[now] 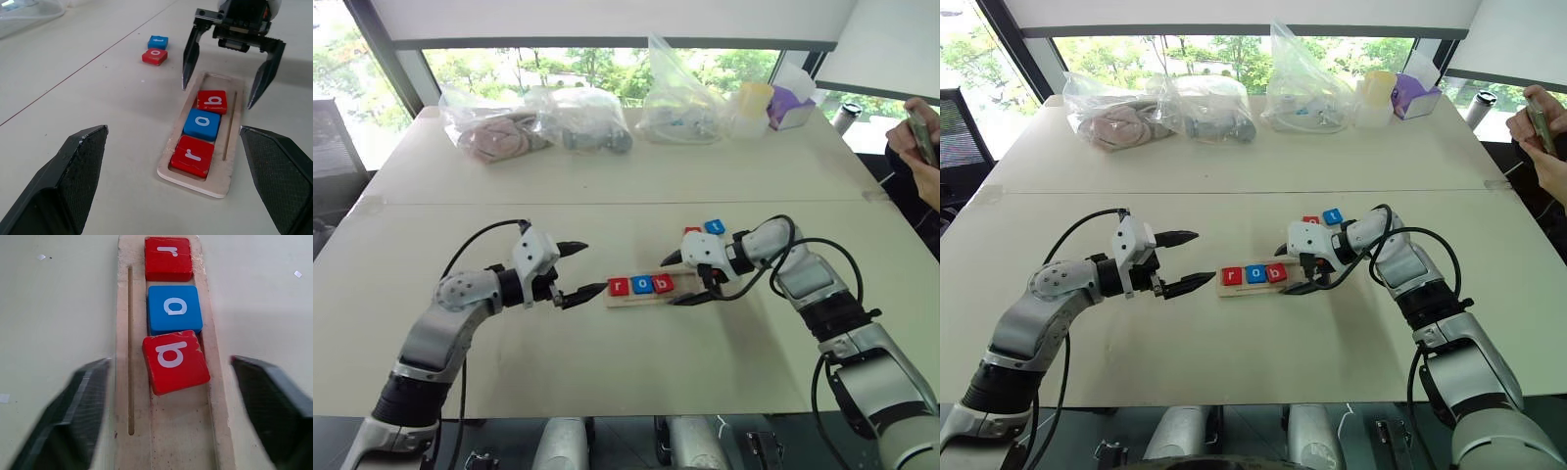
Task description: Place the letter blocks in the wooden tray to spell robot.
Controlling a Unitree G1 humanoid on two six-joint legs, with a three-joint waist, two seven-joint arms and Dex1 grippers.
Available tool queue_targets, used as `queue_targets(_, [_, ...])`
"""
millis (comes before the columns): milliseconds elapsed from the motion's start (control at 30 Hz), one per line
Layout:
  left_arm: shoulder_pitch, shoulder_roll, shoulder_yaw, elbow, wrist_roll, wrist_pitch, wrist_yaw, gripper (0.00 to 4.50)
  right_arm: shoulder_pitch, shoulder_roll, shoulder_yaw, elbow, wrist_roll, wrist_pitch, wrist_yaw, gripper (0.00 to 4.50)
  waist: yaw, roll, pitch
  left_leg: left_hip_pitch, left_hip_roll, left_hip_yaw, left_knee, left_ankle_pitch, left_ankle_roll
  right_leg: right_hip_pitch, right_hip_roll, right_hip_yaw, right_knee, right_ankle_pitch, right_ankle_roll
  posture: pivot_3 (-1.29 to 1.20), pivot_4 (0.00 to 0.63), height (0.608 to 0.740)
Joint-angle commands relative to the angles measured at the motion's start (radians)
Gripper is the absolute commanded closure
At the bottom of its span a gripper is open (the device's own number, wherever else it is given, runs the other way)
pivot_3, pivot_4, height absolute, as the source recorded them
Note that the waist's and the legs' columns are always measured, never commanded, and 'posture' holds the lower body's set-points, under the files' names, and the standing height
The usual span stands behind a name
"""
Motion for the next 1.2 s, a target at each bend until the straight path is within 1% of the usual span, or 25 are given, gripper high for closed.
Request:
queue_targets(33, [-0.001, 0.005, 0.021, -0.037, -0.001, -0.015, 0.006, 0.00, -0.042, 0.005, -0.031, -0.026, 0.019, 0.009, -0.004, 0.09, 0.000, 0.000, 0.000, 0.000, 0.000, 0.000, 0.000, 0.000, 0.000, 0.000, 0.000, 0.000, 0.000, 0.000, 0.000, 0.00, 0.150, 0.740])
queue_targets(233, [0.002, 0.002, 0.016, -0.036, -0.001, -0.018, 0.009, 0.00, -0.053, 0.009, -0.054, -0.018, 0.025, 0.014, -0.040, 0.09, 0.000, 0.000, 0.000, 0.000, 0.000, 0.000, 0.000, 0.000, 0.000, 0.000, 0.000, 0.000, 0.000, 0.000, 0.000, 0.00, 0.150, 0.740])
queue_targets(833, [-0.011, 0.000, 0.012, -0.028, 0.002, -0.019, 0.008, 0.00, -0.042, 0.024, -0.015, 0.042, -0.026, -0.053, -0.055, 0.09, -0.001, 0.000, 0.000, 0.000, 0.000, 0.000, 0.000, 0.000, 0.000, 0.000, 0.000, 0.000, 0.000, 0.000, 0.000, 0.00, 0.150, 0.740])
queue_targets(1033, [-0.011, 0.000, 0.013, -0.031, 0.002, -0.018, 0.012, 0.00, -0.061, 0.054, -0.022, 0.080, -0.034, -0.081, -0.079, 0.09, -0.001, 0.000, 0.000, 0.000, 0.000, 0.000, 0.000, 0.000, 0.000, 0.000, 0.000, 0.000, 0.000, 0.000, 0.000, 0.00, 0.150, 0.740])
queue_targets(1200, [-0.010, -0.001, 0.011, -0.033, 0.002, -0.017, 0.014, 0.00, -0.075, 0.076, -0.029, 0.063, -0.018, -0.052, -0.075, 0.09, -0.001, 0.000, 0.000, 0.000, 0.000, 0.000, 0.000, 0.000, 0.000, 0.000, 0.000, 0.000, 0.000, 0.000, 0.000, 0.00, 0.150, 0.740])
